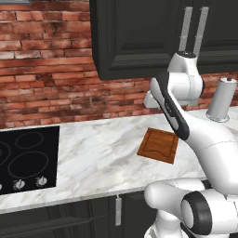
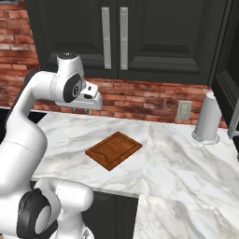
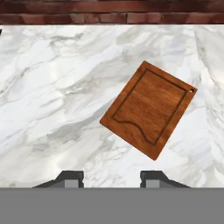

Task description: Move the cutting board and knife to the sink. Then move spray from the cabinet to the counter.

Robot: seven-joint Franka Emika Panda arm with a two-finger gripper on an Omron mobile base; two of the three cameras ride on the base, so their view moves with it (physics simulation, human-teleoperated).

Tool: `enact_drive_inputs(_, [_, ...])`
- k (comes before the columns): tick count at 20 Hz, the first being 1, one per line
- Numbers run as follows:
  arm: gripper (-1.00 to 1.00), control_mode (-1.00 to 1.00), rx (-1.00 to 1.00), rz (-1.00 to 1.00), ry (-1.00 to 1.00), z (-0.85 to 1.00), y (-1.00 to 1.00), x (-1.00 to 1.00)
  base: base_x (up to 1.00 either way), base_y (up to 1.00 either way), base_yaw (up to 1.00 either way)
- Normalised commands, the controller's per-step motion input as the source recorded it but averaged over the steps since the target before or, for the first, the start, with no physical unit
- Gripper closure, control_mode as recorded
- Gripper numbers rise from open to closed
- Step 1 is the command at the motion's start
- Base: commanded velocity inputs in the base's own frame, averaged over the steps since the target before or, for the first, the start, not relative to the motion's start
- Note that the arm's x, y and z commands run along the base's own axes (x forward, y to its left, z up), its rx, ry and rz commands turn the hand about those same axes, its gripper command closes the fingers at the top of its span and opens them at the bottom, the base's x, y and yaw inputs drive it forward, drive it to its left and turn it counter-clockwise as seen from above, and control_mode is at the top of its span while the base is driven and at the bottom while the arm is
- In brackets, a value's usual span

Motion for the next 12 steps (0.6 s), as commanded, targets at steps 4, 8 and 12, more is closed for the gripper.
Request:
enact_drive_inputs(4, [-1.0,-1.0,0.0,0.0,0.05,-0.11,0.0,0.0,0.0,0.0,0.0])
enact_drive_inputs(8, [-1.0,-1.0,0.0,0.0,0.1,-0.33,-0.06,0.0,0.0,0.0,0.0])
enact_drive_inputs(12, [-1.0,-1.0,0.0,0.0,0.1,-0.49,-0.01,0.0,0.0,0.0,0.0])
